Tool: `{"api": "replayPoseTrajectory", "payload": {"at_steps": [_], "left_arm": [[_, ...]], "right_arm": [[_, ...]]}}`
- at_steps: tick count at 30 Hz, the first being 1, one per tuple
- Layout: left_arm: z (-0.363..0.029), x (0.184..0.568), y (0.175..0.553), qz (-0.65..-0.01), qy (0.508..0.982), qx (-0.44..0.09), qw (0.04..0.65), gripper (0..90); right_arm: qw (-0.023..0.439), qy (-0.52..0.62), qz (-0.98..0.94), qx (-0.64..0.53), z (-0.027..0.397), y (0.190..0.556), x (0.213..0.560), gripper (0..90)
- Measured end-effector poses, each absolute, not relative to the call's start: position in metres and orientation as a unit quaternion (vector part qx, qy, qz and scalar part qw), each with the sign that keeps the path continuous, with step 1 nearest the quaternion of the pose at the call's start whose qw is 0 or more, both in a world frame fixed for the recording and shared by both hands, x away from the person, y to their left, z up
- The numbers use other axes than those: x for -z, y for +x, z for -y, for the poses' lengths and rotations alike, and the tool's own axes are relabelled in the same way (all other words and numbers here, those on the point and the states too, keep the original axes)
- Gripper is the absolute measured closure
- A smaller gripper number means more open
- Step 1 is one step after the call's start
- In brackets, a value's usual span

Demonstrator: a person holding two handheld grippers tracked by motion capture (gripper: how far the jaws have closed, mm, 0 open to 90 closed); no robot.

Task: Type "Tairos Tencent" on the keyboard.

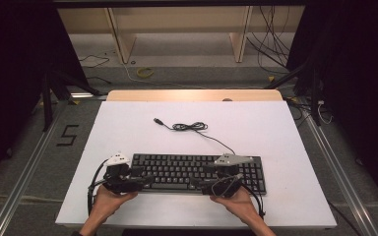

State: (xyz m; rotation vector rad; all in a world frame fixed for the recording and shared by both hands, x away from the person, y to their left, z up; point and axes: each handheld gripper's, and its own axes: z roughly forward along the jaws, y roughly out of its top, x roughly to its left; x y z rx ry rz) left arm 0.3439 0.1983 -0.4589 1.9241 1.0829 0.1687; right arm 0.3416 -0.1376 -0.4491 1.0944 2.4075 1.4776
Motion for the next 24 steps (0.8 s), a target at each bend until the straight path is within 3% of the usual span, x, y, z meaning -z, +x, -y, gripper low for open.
{"api": "replayPoseTrajectory", "payload": {"at_steps": [14, 24], "left_arm": [[-0.21, 0.461, 0.342, -0.454, 0.77, -0.074, 0.442, 35.2], [-0.216, 0.462, 0.341, -0.46, 0.771, -0.081, 0.433, 37.8]], "right_arm": [[0.052, 0.352, -0.802, -0.48, 0.116, 0.356, 0.445, 32.3], [0.049, 0.352, -0.811, -0.465, 0.1, 0.365, 0.445, 34.6]]}}
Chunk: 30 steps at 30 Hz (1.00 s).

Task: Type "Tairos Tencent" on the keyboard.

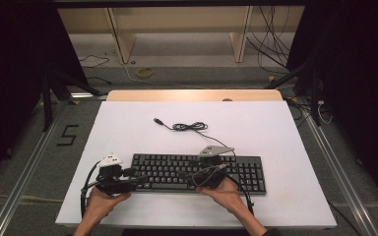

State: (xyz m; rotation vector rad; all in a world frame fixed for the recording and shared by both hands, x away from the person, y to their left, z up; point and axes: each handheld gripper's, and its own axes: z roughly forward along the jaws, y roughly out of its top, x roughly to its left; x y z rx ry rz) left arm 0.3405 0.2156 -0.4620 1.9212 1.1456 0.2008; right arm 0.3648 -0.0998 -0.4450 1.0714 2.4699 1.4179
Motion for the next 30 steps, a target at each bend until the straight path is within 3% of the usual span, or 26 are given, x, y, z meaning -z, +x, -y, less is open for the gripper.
{"api": "replayPoseTrajectory", "payload": {"at_steps": [11, 18, 25, 30], "left_arm": [[-0.22, 0.464, 0.339, -0.462, 0.776, -0.09, 0.419, 50.2], [-0.222, 0.465, 0.338, -0.465, 0.78, -0.1, 0.407, 65.7], [-0.222, 0.467, 0.338, -0.462, 0.794, -0.113, 0.38, 84.3], [-0.223, 0.468, 0.339, -0.462, 0.798, -0.115, 0.37, 88.9]], "right_arm": [[0.05, 0.354, -0.816, -0.455, 0.087, 0.375, 0.449, 41.5], [0.053, 0.349, -0.821, -0.448, 0.077, 0.38, 0.449, 48.1], [0.054, 0.34, -0.831, -0.437, 0.062, 0.385, 0.45, 64.3], [0.055, 0.333, -0.84, -0.425, 0.048, 0.388, 0.452, 76.7]]}}
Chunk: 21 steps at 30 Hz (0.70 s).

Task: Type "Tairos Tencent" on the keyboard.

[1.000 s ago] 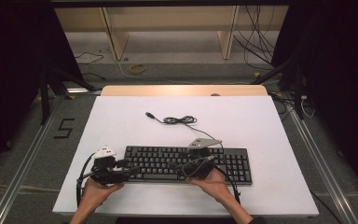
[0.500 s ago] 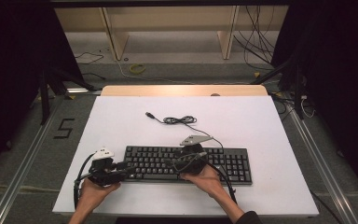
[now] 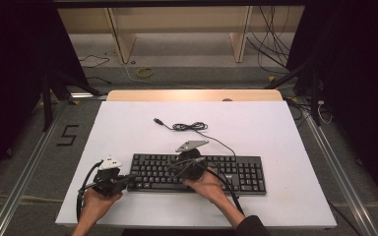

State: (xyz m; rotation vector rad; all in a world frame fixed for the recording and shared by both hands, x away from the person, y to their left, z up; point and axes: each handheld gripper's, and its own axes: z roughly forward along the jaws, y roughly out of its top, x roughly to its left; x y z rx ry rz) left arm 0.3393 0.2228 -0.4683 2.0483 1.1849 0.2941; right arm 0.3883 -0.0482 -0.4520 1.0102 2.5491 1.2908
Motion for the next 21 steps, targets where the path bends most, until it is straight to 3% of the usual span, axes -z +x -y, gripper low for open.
{"api": "replayPoseTrajectory", "payload": {"at_steps": [8, 21], "left_arm": [[-0.222, 0.47, 0.342, -0.463, 0.801, -0.112, 0.363, 89.0], [-0.219, 0.472, 0.344, -0.462, 0.805, -0.106, 0.356, 89.0]], "right_arm": [[0.059, 0.332, -0.852, -0.401, 0.031, 0.396, 0.459, 89.9], [0.06, 0.34, -0.857, -0.383, 0.022, 0.403, 0.469, 90.0]]}}
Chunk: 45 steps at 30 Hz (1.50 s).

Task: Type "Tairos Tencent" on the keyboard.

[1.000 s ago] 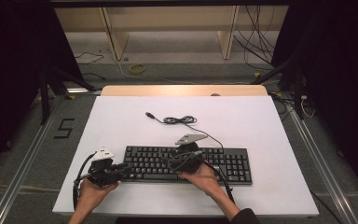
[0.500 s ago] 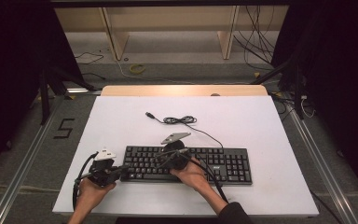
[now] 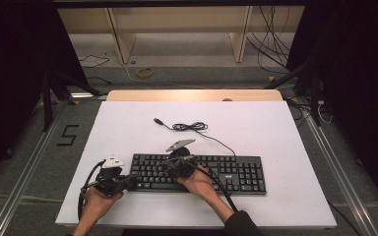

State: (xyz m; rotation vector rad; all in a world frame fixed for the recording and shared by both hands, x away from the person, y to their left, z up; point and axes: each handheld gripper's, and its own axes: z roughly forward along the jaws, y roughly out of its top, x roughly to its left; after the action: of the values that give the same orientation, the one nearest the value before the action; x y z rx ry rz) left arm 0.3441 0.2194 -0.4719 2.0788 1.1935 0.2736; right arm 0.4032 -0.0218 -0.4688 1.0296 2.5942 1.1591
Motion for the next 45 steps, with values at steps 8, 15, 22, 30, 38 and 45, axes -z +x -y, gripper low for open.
{"api": "replayPoseTrajectory", "payload": {"at_steps": [8, 15, 22, 30, 38, 45], "left_arm": [[-0.219, 0.473, 0.346, -0.463, 0.806, -0.103, 0.354, 89.1], [-0.219, 0.477, 0.348, -0.464, 0.806, -0.098, 0.353, 89.1], [-0.216, 0.477, 0.346, -0.464, 0.807, -0.1, 0.352, 89.3], [-0.216, 0.477, 0.345, -0.464, 0.807, -0.1, 0.351, 89.1], [-0.217, 0.47, 0.345, -0.464, 0.797, -0.107, 0.371, 88.2], [-0.219, 0.466, 0.346, -0.466, 0.79, -0.108, 0.383, 83.3]], "right_arm": [[0.06, 0.34, -0.86, -0.377, 0.019, 0.406, 0.473, 90.0], [0.061, 0.34, -0.861, -0.374, 0.017, 0.405, 0.474, 90.0], [0.07, 0.338, -0.863, -0.367, 0.016, 0.404, 0.476, 90.0], [0.06, 0.348, -0.858, -0.372, 0.018, 0.404, 0.475, 90.0], [0.052, 0.348, -0.846, -0.4, 0.028, 0.4, 0.464, 84.5], [0.044, 0.341, -0.842, -0.416, 0.037, 0.393, 0.457, 75.6]]}}
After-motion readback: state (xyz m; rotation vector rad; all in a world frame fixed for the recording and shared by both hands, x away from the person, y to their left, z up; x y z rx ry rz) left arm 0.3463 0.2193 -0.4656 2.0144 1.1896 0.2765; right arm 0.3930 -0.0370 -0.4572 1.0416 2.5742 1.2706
